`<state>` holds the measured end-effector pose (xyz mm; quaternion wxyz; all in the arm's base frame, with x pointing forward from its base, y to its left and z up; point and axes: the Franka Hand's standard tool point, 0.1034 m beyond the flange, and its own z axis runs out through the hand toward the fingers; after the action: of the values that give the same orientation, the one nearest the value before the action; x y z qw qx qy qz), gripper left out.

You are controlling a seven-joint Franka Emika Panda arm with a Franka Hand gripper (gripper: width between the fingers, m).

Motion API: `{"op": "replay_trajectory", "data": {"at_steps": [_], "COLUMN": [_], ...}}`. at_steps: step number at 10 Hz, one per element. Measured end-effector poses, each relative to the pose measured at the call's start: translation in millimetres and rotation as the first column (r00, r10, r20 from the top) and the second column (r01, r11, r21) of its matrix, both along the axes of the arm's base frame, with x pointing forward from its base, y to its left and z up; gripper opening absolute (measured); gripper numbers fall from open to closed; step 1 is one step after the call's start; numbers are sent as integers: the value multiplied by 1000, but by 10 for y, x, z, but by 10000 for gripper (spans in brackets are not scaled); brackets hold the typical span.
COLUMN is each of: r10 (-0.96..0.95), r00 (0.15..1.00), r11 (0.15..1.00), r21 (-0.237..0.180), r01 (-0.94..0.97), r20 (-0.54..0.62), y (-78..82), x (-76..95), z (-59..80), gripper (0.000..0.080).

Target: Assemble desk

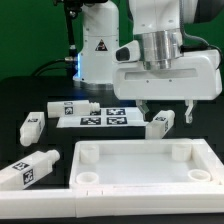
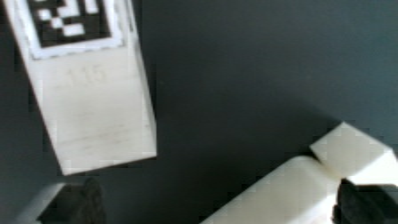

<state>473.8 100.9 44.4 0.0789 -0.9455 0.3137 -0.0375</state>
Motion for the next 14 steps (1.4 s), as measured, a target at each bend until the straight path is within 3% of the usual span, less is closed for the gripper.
{"op": "replay_trajectory", "data": {"at_steps": [2,3,4,5,7,8,11,12,14], "r10": [-9,-2,30,41,94,149,427,450,454], "r00": [996,982,949,919,864,843,752,717,713], "r11": [999,997,989,980,962,949,838,817,814], "r21": [31,76,148,196,269,315,531,569,574], "r01": [12,17,18,41,49,25,-122,-90,-89], "r20": [-84,-188,-315,-393,-494,-517,-501,-533,-534], "y": [-72,-39,-62,-94,-134,-164,-188,-212,-209], "x": [-86,-143,-119,-51,-109,-95,-47,-26,10], "z": [-45,-32,52,109,89,67,-12,-64,-83], "gripper": [649,649,649,649,649,649,649,649,649]}}
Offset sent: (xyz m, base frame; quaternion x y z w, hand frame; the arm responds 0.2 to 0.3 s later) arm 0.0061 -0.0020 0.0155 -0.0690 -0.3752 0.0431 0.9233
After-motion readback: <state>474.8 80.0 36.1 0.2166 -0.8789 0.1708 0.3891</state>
